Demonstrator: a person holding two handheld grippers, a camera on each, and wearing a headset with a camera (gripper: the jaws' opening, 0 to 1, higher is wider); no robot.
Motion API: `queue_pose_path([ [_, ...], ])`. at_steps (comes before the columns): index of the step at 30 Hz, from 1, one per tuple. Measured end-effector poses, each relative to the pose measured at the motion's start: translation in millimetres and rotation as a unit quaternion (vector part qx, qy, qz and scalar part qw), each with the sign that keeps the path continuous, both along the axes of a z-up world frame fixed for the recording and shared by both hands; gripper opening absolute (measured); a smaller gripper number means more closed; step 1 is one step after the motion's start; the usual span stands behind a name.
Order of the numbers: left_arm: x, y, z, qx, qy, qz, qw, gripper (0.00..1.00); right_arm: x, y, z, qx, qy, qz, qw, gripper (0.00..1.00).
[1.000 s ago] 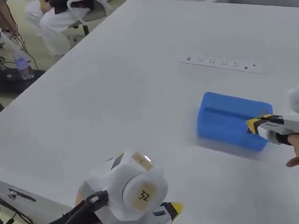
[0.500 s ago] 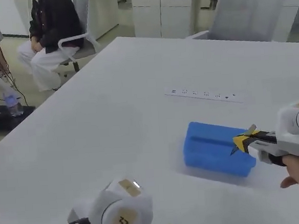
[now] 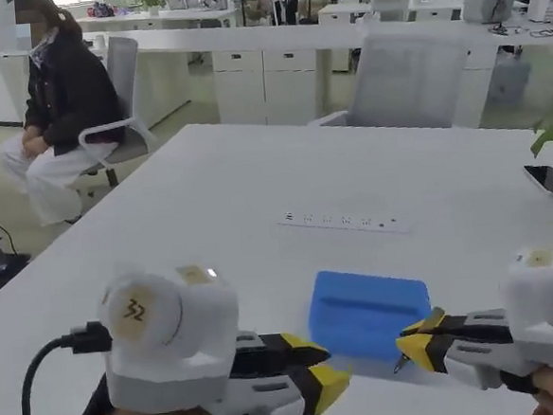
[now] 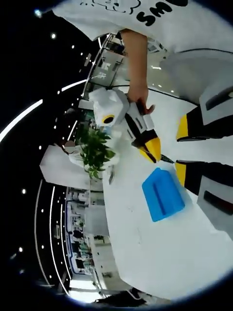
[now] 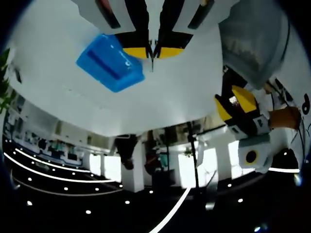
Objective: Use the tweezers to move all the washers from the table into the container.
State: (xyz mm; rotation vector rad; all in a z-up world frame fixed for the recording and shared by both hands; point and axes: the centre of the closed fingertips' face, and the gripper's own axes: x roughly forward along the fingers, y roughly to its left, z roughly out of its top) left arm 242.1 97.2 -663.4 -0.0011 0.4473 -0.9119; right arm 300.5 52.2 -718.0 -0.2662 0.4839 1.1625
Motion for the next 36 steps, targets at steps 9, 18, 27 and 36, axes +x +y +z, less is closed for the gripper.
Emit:
queue_pose_path([
  [9,-2.4,-34.5,14.8,-0.016,0.003,-0.106,0.9942,0.1,-46.1,6.7,8.8,-0.013,0.013,0.094,0.9954,0.02],
  [18,-5.7,-60.3,7.3,0.018,-0.016,-0.177,0.9839,0.1,-67.5,13.1,1.2,-0.046,0.011,0.148,0.9879,0.02],
  [27,-9.5,-71.6,-14.0,0.057,-0.019,-0.225,0.9726,0.08,-75.0,12.0,-18.7,-0.092,0.015,0.183,0.9788,0.03],
  [36,-9.9,-74.8,-32.0,0.085,-0.046,-0.255,0.962,0.0,-70.3,4.8,-38.8,-0.136,0.012,0.198,0.9707,0.03],
])
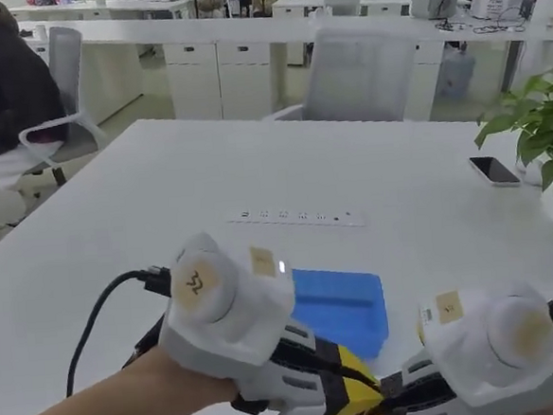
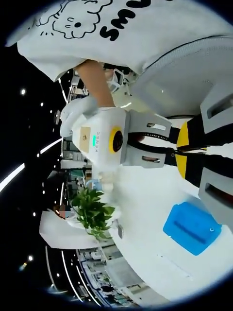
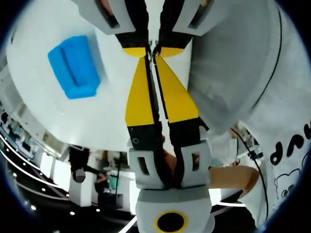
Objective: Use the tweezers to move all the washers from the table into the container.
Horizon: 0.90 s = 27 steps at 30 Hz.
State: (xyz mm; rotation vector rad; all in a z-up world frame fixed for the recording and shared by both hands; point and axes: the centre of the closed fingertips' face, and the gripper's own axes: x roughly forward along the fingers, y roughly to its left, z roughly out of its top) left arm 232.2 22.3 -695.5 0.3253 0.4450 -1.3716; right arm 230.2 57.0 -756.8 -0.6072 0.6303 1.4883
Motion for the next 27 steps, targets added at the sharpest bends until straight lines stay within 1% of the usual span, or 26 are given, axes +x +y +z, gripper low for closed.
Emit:
queue_pose_path([
  [3,2.1,-1.0,-7.5,0.006,-0.011,-0.003,0.9999,0.0,5.7,-3.8,-8.6,-0.012,0.002,-0.002,0.9999,0.03],
  [5,9.7,3.5,-14.2,0.027,-0.033,0.001,0.9991,0.0,10.1,-6.5,-15.6,-0.021,0.003,-0.006,0.9998,0.03],
  [6,11.9,6.4,-18.3,0.041,-0.038,0.001,0.9984,0.0,12.2,-7.8,-18.9,-0.027,0.0,-0.007,0.9996,0.03],
  [7,12.1,8.0,-23.6,0.052,-0.039,-0.005,0.9979,0.0,16.9,-9.8,-23.3,-0.035,-0.008,-0.011,0.9993,0.04],
  [9,15.5,13.3,-34.9,0.08,-0.06,-0.017,0.9949,0.0,22.1,-11.4,-30.4,-0.048,-0.012,-0.016,0.9987,0.04],
  [10,15.8,12.4,-38.9,0.077,-0.058,-0.016,0.9952,0.0,24.2,-11.0,-33.5,-0.05,-0.01,-0.022,0.9984,0.04],
  [11,16.6,12.7,-41.8,0.076,-0.055,-0.015,0.9954,0.0,24.3,-9.6,-38.7,-0.051,0.002,-0.029,0.9983,0.04],
  [12,17.2,13.1,-44.7,0.078,-0.054,-0.015,0.9954,0.0,24.0,-8.4,-42.0,-0.052,0.006,-0.029,0.9982,0.04],
  [13,18.2,14.9,-51.1,0.085,-0.054,-0.015,0.9948,0.0,24.4,-7.6,-45.9,-0.054,0.005,-0.03,0.9981,0.04],
  [14,18.7,15.8,-53.2,0.089,-0.057,-0.016,0.9943,0.0,25.5,-7.3,-51.7,-0.06,0.002,-0.036,0.9976,0.05],
  [15,19.6,18.7,-59.9,0.099,-0.06,-0.017,0.9932,0.0,25.9,-6.9,-55.0,-0.062,0.001,-0.038,0.9973,0.05],
  [17,19.8,23.2,-68.4,0.108,-0.058,-0.018,0.9923,0.0,26.0,-5.2,-61.6,-0.065,0.002,-0.047,0.9968,0.05],
  [18,19.6,25.0,-71.1,0.112,-0.056,-0.018,0.992,0.0,24.1,-3.4,-64.8,-0.062,0.023,-0.07,0.9954,0.05],
  [19,18.7,27.9,-75.2,0.117,-0.054,-0.022,0.9914,0.0,22.1,-2.1,-66.4,-0.058,0.042,-0.084,0.9939,0.06],
  [20,18.4,29.7,-77.9,0.121,-0.052,-0.023,0.991,0.0,22.8,-0.5,-67.5,-0.053,0.053,-0.099,0.9923,0.06],
  [21,17.8,32.7,-82.2,0.127,-0.054,-0.025,0.9901,0.0,23.9,-0.1,-67.7,-0.049,0.053,-0.103,0.992,0.07],
  [22,18.7,35.7,-84.7,0.133,-0.058,-0.025,0.9892,0.0,26.6,0.5,-66.4,-0.04,0.048,-0.116,0.9913,0.08],
  [23,19.4,38.9,-87.7,0.138,-0.057,-0.024,0.9886,0.0,28.7,2.1,-63.1,-0.024,0.039,-0.123,0.9914,0.08],
  [24,20.3,43.4,-91.3,0.142,-0.053,-0.024,0.9882,0.0,27.5,2.0,-58.7,-0.011,0.04,-0.133,0.9902,0.09],
  [25,20.2,46.1,-94.1,0.145,-0.049,-0.024,0.9879,0.0,24.8,0.9,-56.4,-0.005,0.051,-0.143,0.9884,0.11],
  [26,20.5,50.2,-99.0,0.154,-0.052,-0.028,0.9863,0.0,21.4,-2.2,-53.8,-0.001,0.065,-0.16,0.9851,0.15],
  [27,21.2,54.5,-103.7,0.169,-0.059,-0.036,0.9832,0.0,20.4,-5.9,-52.4,0.001,0.066,-0.17,0.9832,0.18],
])
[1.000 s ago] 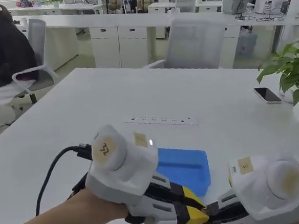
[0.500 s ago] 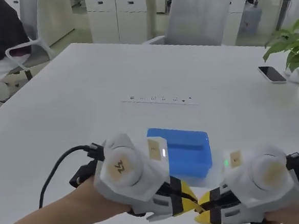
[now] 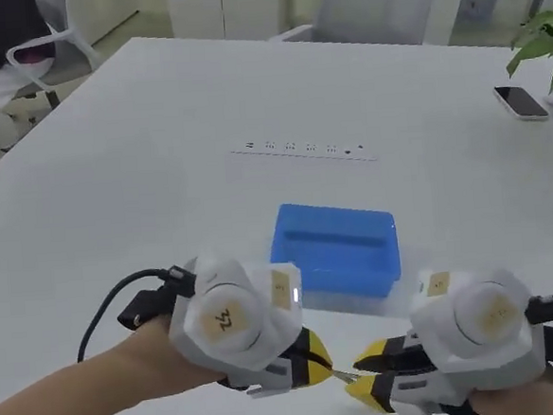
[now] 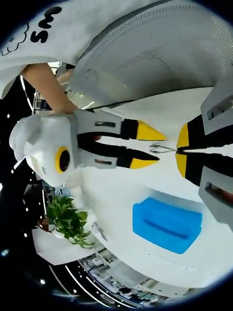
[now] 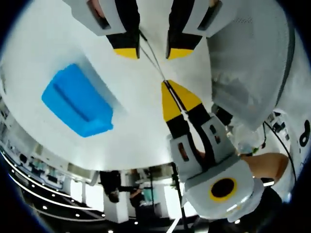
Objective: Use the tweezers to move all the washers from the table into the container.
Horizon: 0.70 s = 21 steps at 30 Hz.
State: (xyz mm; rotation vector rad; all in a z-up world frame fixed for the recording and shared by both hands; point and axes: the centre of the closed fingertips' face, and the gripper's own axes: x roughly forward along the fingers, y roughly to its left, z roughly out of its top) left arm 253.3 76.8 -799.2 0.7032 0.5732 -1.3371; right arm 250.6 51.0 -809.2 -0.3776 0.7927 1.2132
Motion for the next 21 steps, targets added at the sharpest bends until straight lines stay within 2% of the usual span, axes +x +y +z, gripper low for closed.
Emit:
queue_pose_path([
  [1,0.2,3.7,-4.9,0.015,-0.003,-0.009,0.9998,0.0,-0.6,-4.2,1.7,0.0,-0.001,-0.011,0.9999,0.2],
  [2,0.3,6.9,-12.2,0.027,0.003,-0.011,0.9996,0.0,-4.1,-10.2,5.2,0.005,0.0,-0.022,0.9997,0.22],
  [3,1.9,7.8,-15.8,0.028,0.009,-0.005,0.9996,0.0,-6.4,-14.2,7.1,0.01,0.006,-0.035,0.9993,0.23],
  [4,2.8,8.9,-21.2,0.027,0.019,-0.001,0.9995,0.0,-9.9,-22.5,8.7,0.014,0.018,-0.063,0.9978,0.25],
  [7,5.4,14.3,-33.4,0.041,0.022,0.003,0.9989,0.0,-16.1,-42.8,13.3,0.019,0.019,-0.108,0.9938,0.26],
  [9,5.5,16.7,-42.5,0.053,0.035,0.01,0.998,0.0,-19.3,-53.3,16.8,0.025,0.02,-0.138,0.9899,0.26],
  [12,6.8,18.8,-54.2,0.075,0.04,0.01,0.9963,0.0,-22.7,-73.5,24.8,0.042,0.026,-0.198,0.9789,0.28],
  [14,6.3,20.0,-61.4,0.084,0.051,0.012,0.9951,0.0,-23.5,-81.5,30.9,0.05,0.021,-0.224,0.973,0.28],
  [18,8.5,21.3,-66.1,0.096,0.042,0.013,0.9944,0.0,-26.5,-90.3,44.1,0.059,-0.001,-0.245,0.9678,0.31],
  [19,12.4,22.1,-65.5,0.101,0.037,0.027,0.9939,0.0,-27.1,-91.2,46.6,0.06,-0.007,-0.246,0.9675,0.31],
  [21,11.6,21.9,-64.9,0.099,0.039,0.03,0.9939,0.0,-26.4,-95.5,49.6,0.056,-0.02,-0.252,0.9659,0.32],
])
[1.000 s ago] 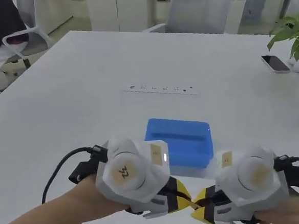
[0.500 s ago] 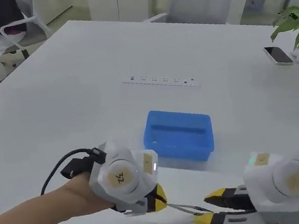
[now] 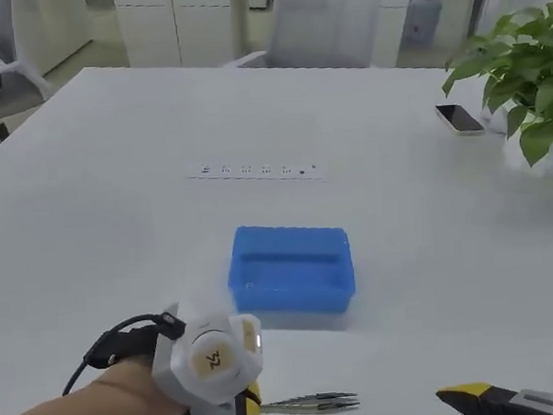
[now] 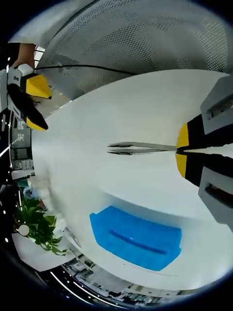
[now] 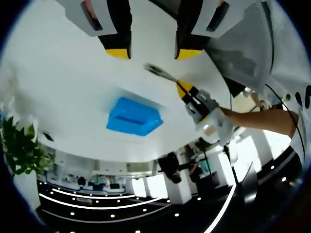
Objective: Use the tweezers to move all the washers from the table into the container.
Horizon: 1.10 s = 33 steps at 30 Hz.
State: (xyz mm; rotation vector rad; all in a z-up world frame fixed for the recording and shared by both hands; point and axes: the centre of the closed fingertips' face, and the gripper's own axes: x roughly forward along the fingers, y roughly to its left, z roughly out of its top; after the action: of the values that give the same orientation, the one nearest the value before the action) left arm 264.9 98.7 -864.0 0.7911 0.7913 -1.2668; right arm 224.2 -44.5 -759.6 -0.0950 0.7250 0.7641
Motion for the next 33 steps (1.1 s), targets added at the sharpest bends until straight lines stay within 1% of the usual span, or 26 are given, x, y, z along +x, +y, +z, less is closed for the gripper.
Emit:
queue_pose_path([
  [4,-2.4,-0.4,0.8,0.0,-0.009,0.002,1.0,0.0,0.4,-2.5,8.1,0.004,-0.014,-0.013,0.9998,0.36],
  [5,-1.5,0.8,2.3,0.0,-0.012,0.012,0.9999,0.01,0.7,-2.5,10.7,0.004,-0.019,-0.015,0.9997,0.37],
  [6,-2.1,1.3,3.1,-0.001,-0.008,0.016,0.9998,0.05,1.1,-2.3,13.0,0.005,-0.024,-0.017,0.9996,0.39],
  [7,-3.2,3.8,3.0,0.0,0.0,0.037,0.9993,0.08,1.8,-1.3,16.3,0.007,-0.031,-0.018,0.9993,0.39],
  [8,-1.3,6.0,4.0,0.0,-0.001,0.053,0.9986,0.11,1.9,-0.4,18.0,0.008,-0.034,-0.018,0.9992,0.4],
  [9,-1.5,6.6,5.2,-0.005,0.0,0.055,0.9985,0.13,2.7,1.0,19.8,0.009,-0.041,-0.019,0.9989,0.41],
  [10,-0.4,7.9,8.0,-0.017,0.001,0.077,0.9969,0.14,3.0,1.8,20.6,0.009,-0.044,-0.02,0.9988,0.42],
  [11,1.1,9.9,11.2,-0.028,0.004,0.111,0.9934,0.18,3.1,2.6,20.6,0.011,-0.046,-0.021,0.9987,0.44],
  [13,-1.6,11.3,16.3,-0.046,0.026,0.156,0.9864,0.28,2.6,4.4,20.2,0.012,-0.047,-0.02,0.9986,0.47],
  [14,0.1,12.9,22.1,-0.06,0.022,0.183,0.981,0.35,2.5,4.8,19.5,0.011,-0.048,-0.02,0.9986,0.48],
  [16,0.4,14.9,32.1,-0.084,0.018,0.215,0.9729,0.41,3.0,5.3,18.0,0.009,-0.05,-0.021,0.9985,0.51],
  [17,0.4,16.4,40.1,-0.105,0.015,0.24,0.9648,0.45,3.2,5.5,17.5,0.008,-0.05,-0.021,0.9985,0.53],
  [18,0.8,18.9,45.1,-0.117,0.015,0.265,0.9571,0.5,3.8,5.2,17.0,0.008,-0.049,-0.022,0.9985,0.55],
  [19,-0.9,20.7,49.4,-0.127,0.017,0.28,0.9516,0.56,4.2,5.2,16.5,0.006,-0.049,-0.022,0.9985,0.58],
  [20,-0.2,25.2,55.2,-0.138,0.011,0.304,0.9425,0.63,4.3,5.4,15.6,0.005,-0.047,-0.022,0.9986,0.6],
  [21,0.1,30.4,57.6,-0.137,0.005,0.323,0.9366,0.67,4.1,5.6,14.0,0.004,-0.044,-0.02,0.9988,0.6],
  [22,-2.7,30.3,64.1,-0.153,0.002,0.321,0.9346,0.66,4.1,5.8,13.3,0.003,-0.044,-0.019,0.9989,0.59],
  [23,-4.9,31.9,67.6,-0.159,0.002,0.33,0.9305,0.64,4.2,6.2,12.7,0.004,-0.044,-0.019,0.9989,0.59],
  [24,-6.3,35.0,72.6,-0.168,-0.001,0.346,0.9232,0.65,4.6,6.7,11.7,0.005,-0.043,-0.019,0.9989,0.6],
  [26,-9.0,38.6,78.9,-0.181,-0.002,0.367,0.9124,0.73,4.8,7.8,9.8,0.007,-0.04,-0.02,0.999,0.62],
  [27,-12.9,42.1,81.7,-0.187,0.005,0.395,0.8995,0.79,4.5,8.2,9.4,0.007,-0.039,-0.02,0.999,0.62],
  [28,-17.1,45.9,82.5,-0.188,0.016,0.416,0.8896,0.86,4.5,8.6,9.5,0.009,-0.04,-0.021,0.9989,0.61],
  [29,-18.2,47.4,85.5,-0.195,0.014,0.423,0.8846,0.88,5.3,8.7,10.1,0.011,-0.043,-0.024,0.9987,0.61],
  [30,-18.2,48.8,90.7,-0.209,0.005,0.43,0.8784,0.89,6.0,8.6,10.4,0.012,-0.045,-0.027,0.9986,0.61],
  [31,-20.6,51.2,94.8,-0.22,0.004,0.443,0.8694,0.89,6.1,8.7,10.1,0.013,-0.045,-0.028,0.9985,0.62],
  [33,-25.8,53.1,94.7,-0.229,0.016,0.458,0.859,0.92,6.4,8.2,7.8,0.009,-0.043,-0.032,0.9985,0.64],
])
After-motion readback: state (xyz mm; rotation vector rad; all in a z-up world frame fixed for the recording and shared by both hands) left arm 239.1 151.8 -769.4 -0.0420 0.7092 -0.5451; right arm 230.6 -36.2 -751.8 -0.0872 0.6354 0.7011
